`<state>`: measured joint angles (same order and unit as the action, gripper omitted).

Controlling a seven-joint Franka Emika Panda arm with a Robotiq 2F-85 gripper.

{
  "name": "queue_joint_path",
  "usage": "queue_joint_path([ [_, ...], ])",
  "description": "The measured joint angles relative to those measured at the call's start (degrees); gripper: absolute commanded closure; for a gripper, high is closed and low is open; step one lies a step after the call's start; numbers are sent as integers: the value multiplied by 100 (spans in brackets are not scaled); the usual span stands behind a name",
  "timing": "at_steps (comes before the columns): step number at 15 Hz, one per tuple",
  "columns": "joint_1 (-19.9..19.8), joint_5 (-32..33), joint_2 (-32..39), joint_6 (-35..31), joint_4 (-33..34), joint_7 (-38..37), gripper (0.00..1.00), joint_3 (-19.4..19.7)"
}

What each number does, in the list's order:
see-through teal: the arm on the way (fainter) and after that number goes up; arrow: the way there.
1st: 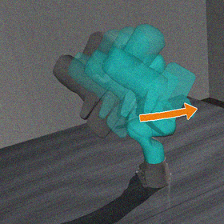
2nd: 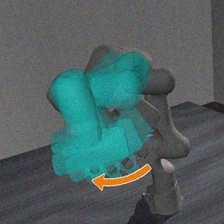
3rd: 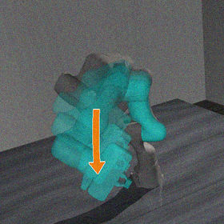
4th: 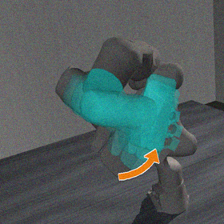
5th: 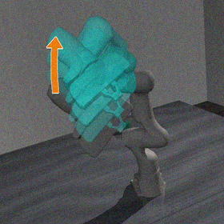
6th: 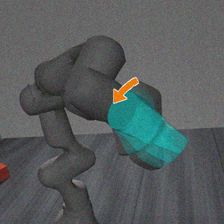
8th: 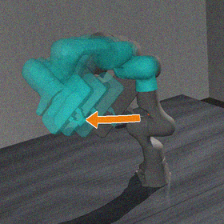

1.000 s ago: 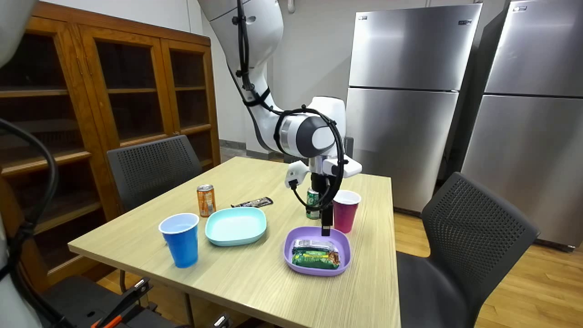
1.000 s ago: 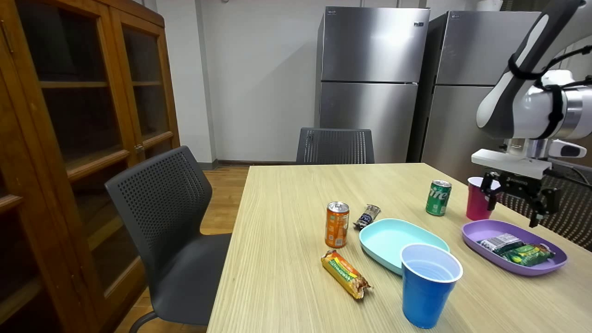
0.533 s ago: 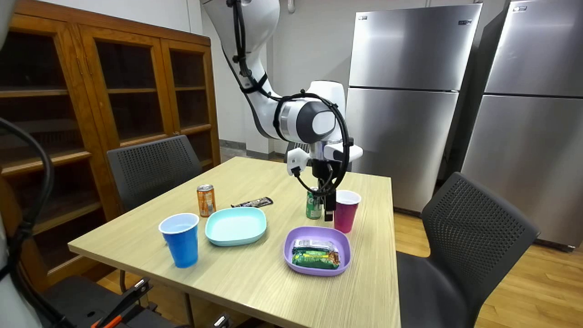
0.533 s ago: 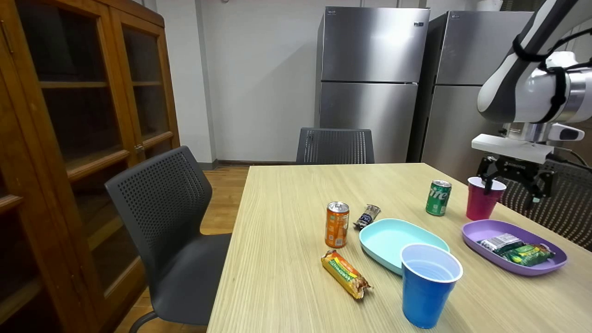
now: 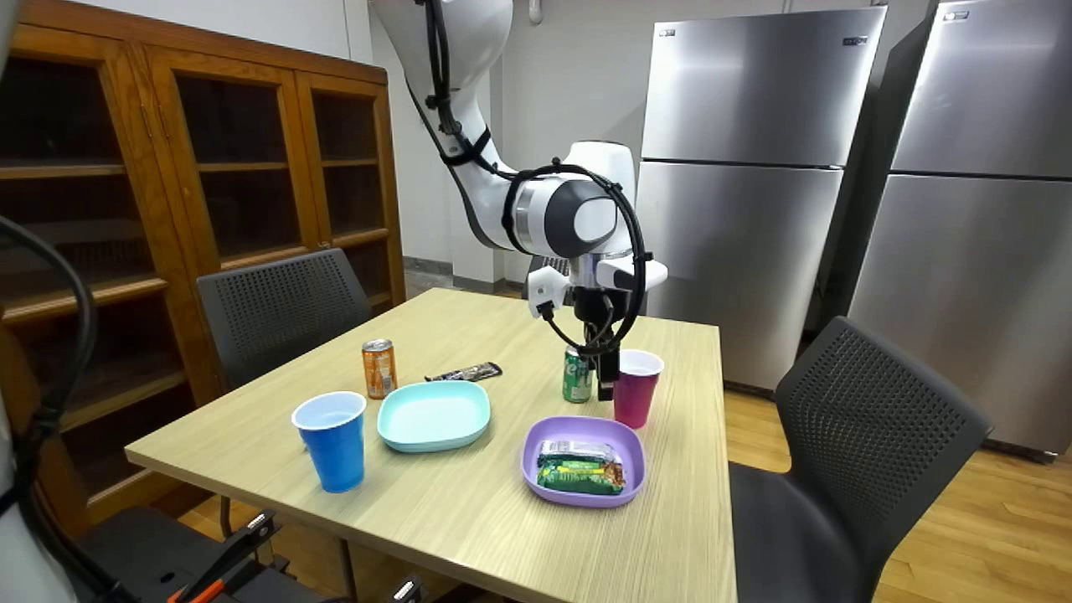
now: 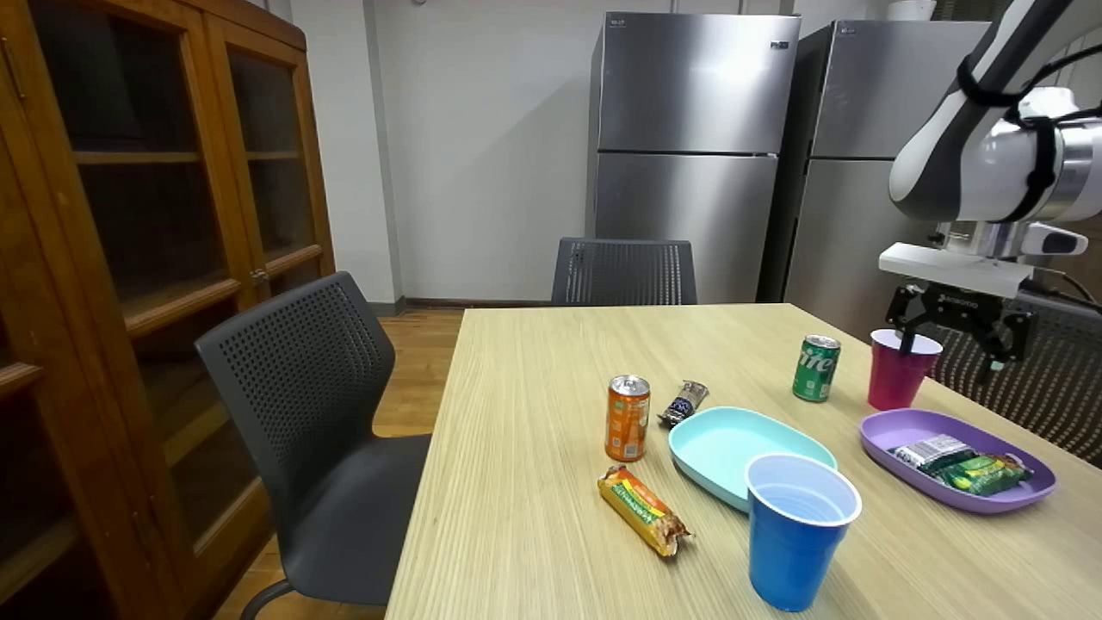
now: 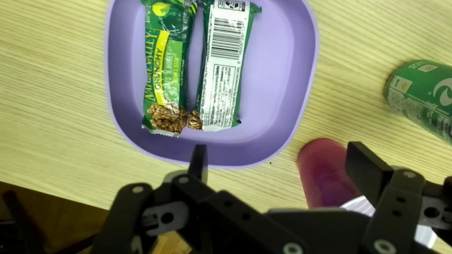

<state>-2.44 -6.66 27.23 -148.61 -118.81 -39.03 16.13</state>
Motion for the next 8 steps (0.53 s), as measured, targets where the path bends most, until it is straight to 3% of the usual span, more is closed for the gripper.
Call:
queue_joint_path([
  [8, 146, -58, 1, -206, 90, -75, 0, -164],
])
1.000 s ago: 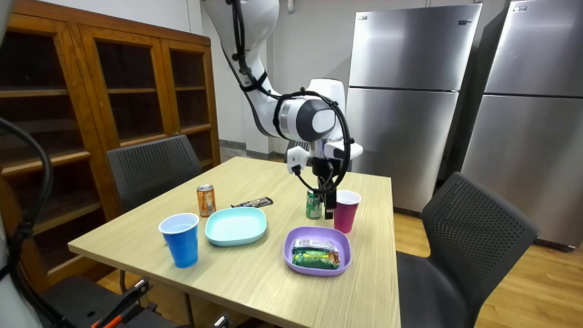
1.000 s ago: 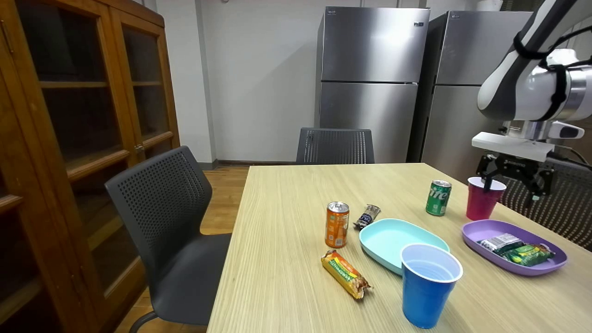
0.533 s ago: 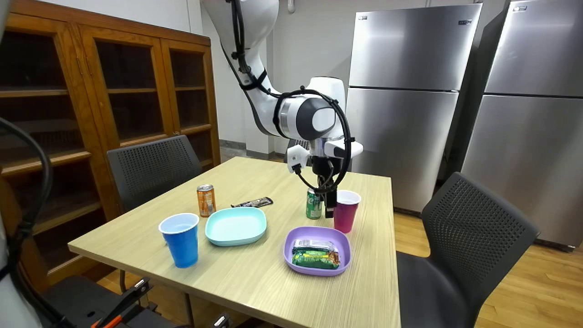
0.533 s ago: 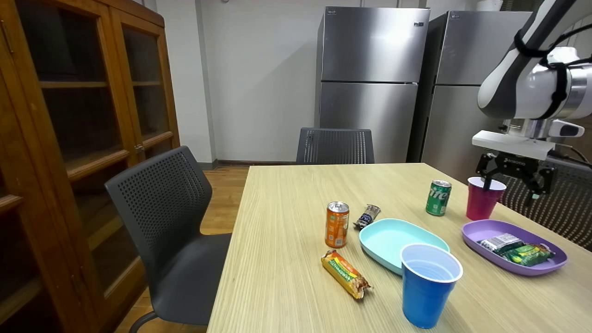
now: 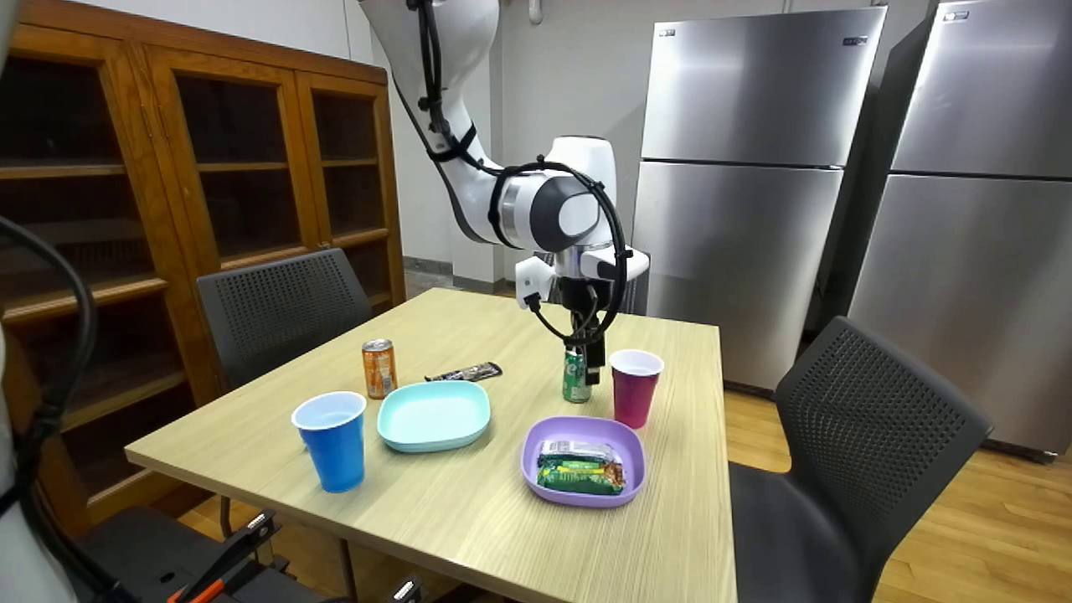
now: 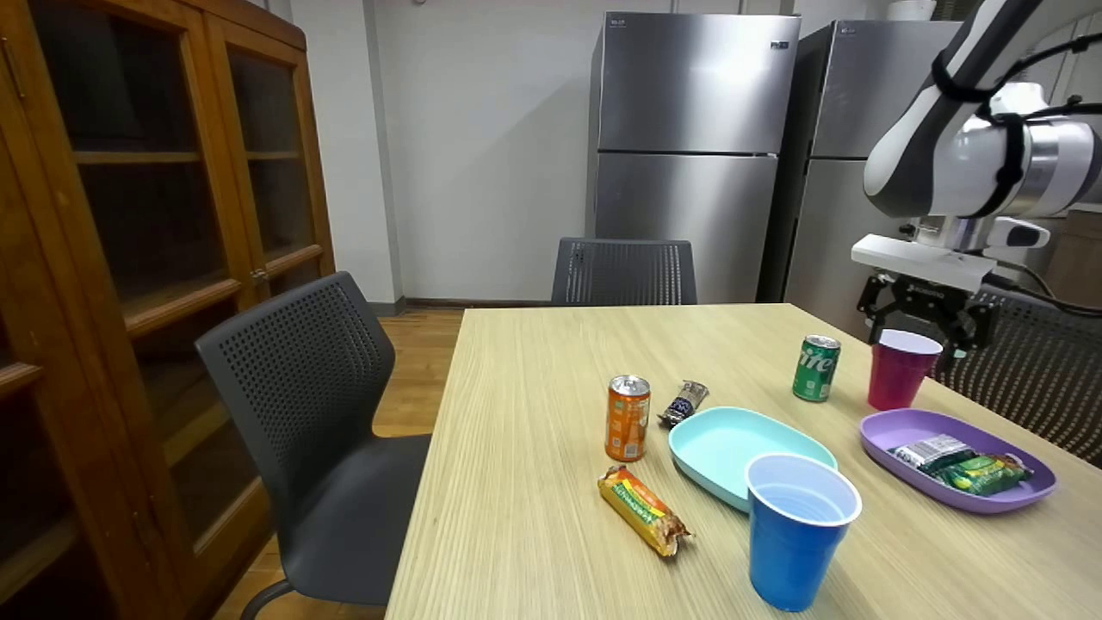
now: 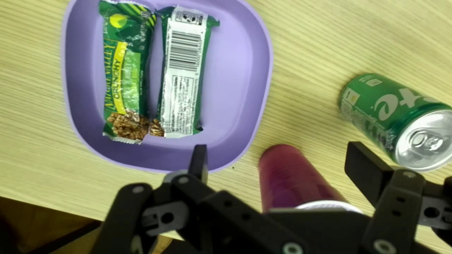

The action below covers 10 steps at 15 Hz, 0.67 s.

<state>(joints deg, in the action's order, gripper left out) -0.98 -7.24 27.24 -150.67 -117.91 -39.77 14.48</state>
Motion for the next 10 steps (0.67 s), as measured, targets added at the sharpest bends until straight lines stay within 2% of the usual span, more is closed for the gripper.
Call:
queue_joint_path([
  [10, 4, -124, 248, 122, 823, -1, 0, -232],
])
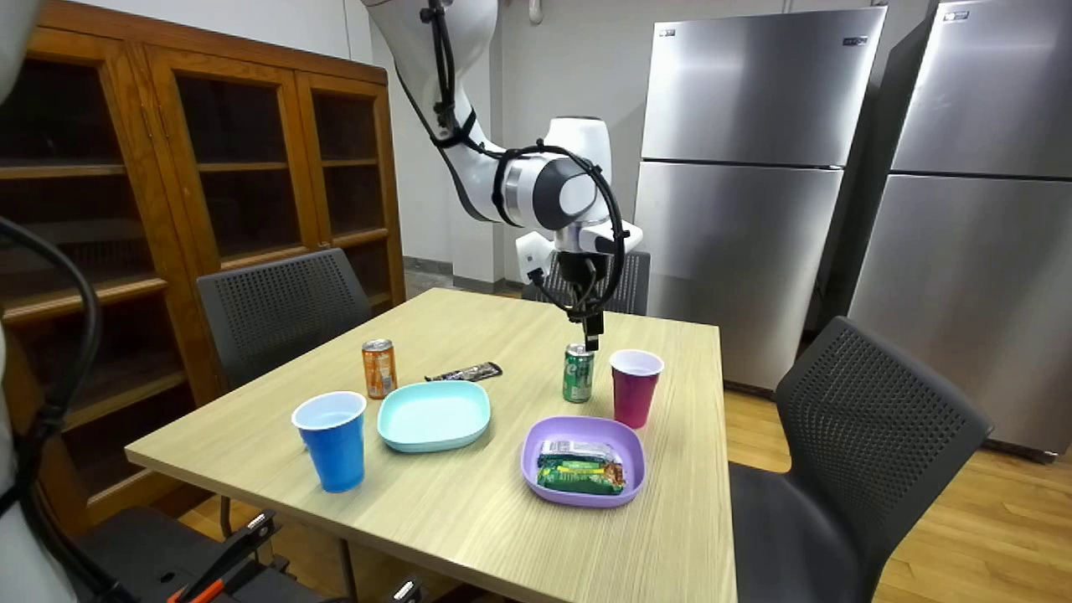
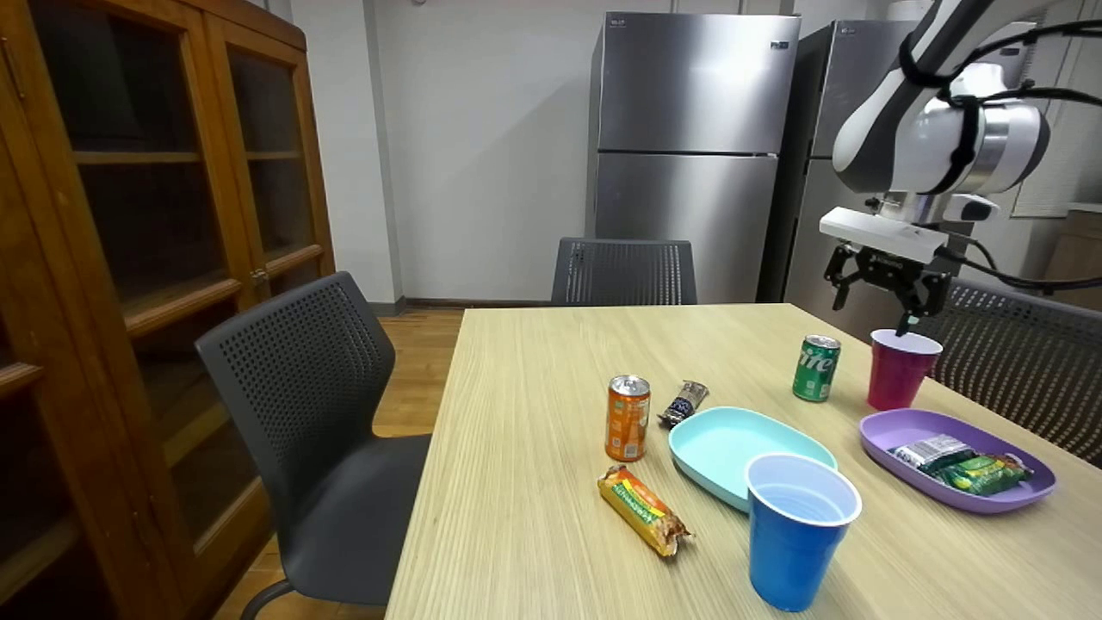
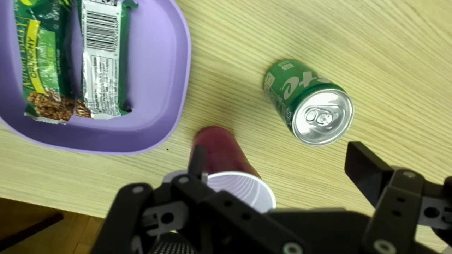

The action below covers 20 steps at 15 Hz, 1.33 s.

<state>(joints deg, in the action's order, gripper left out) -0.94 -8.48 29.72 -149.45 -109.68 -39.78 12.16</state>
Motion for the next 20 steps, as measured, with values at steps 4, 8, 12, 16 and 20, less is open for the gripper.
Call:
queue_joint_path([
  [4, 0, 0, 336, 269, 497, 0, 0, -70],
  [8, -1, -2, 729, 588, 1009, 0, 0, -127],
  [12, -7, -6, 1075, 856, 1503, 2, 0, -172],
  [16, -19, -6, 1362, 1113, 1917, 2, 0, -174],
  [20, -39, -6, 1609, 1236, 2183, 2, 0, -174],
])
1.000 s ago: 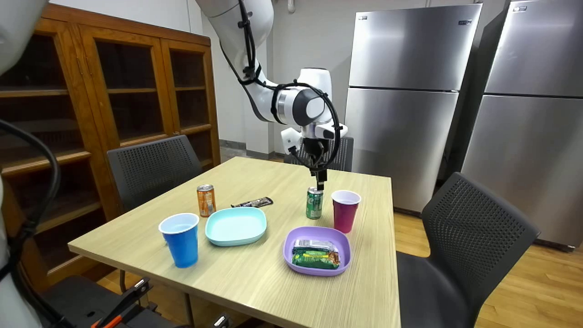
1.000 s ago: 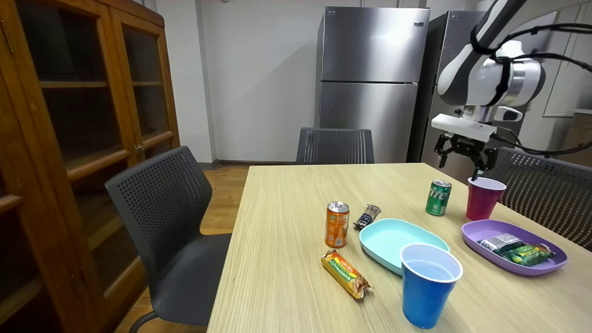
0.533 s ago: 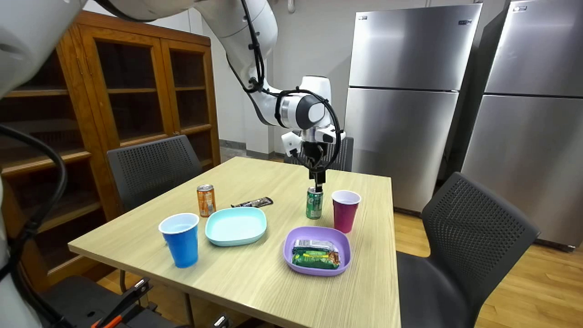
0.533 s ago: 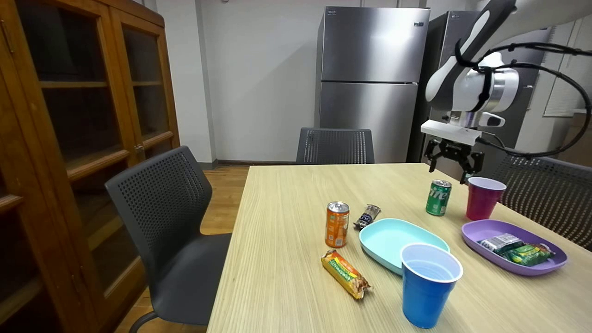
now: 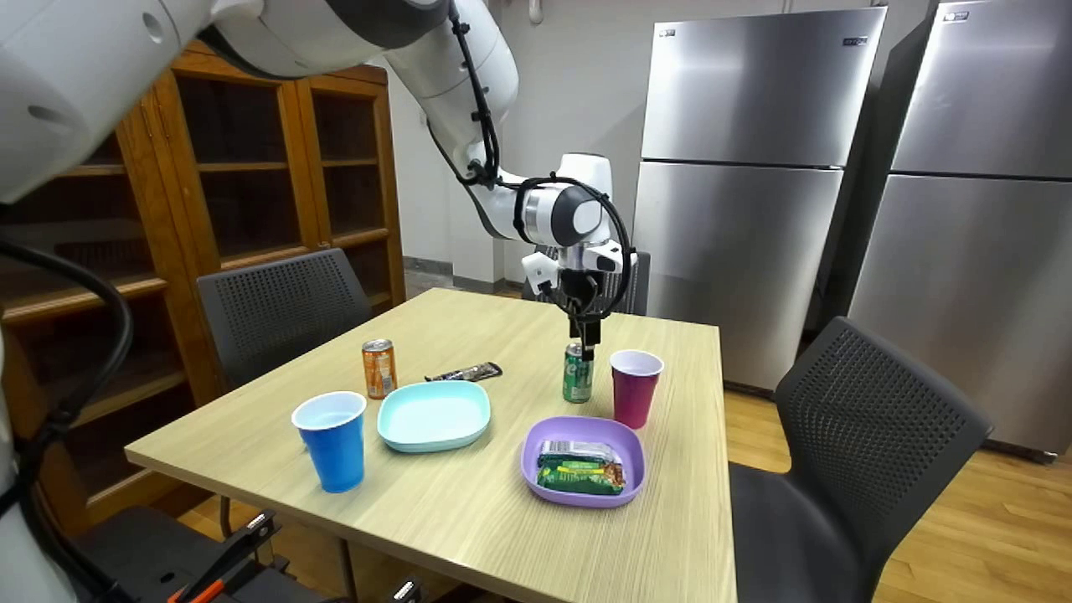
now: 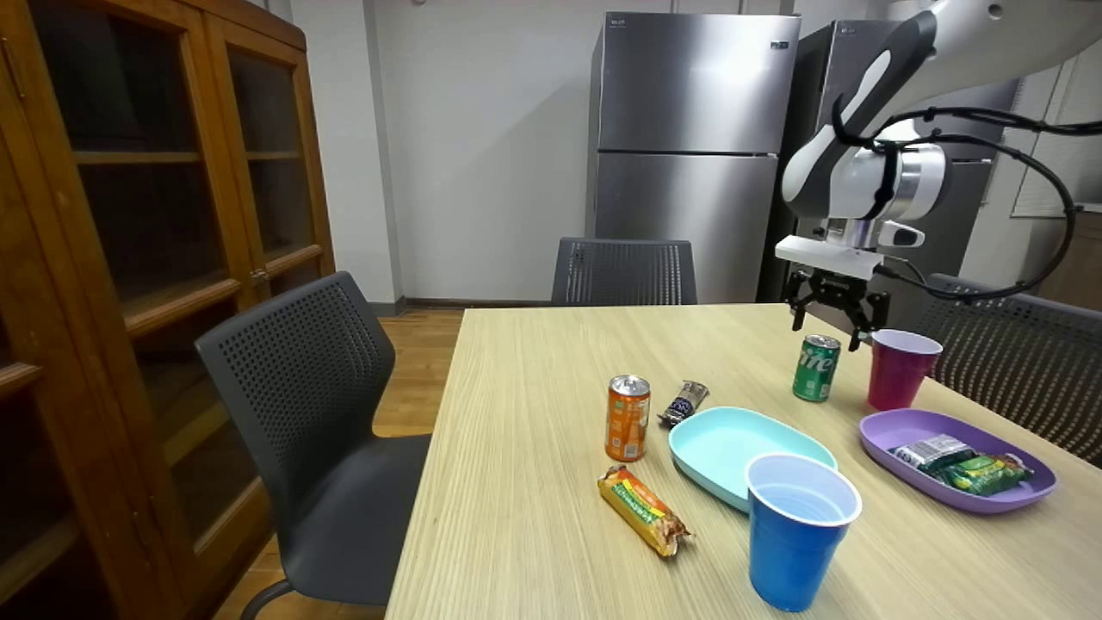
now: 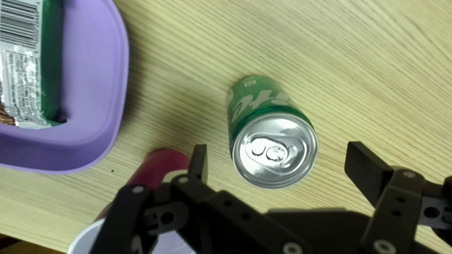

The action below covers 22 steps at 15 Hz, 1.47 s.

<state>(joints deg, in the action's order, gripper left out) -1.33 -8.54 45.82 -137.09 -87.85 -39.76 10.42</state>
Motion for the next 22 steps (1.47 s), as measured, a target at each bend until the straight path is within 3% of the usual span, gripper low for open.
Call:
queue_joint_path([
  [7, -4, 0, 281, 139, 280, 5, 0, -1],
  [8, -4, 0, 294, 150, 297, 6, 9, -1],
  [9, -4, 0, 302, 157, 311, 10, 26, -1],
  [12, -4, 0, 309, 159, 332, 25, 51, -2],
  [14, -5, 0, 309, 161, 334, 30, 62, -3],
  [22, -27, 0, 215, 158, 299, 329, 62, -14],
])
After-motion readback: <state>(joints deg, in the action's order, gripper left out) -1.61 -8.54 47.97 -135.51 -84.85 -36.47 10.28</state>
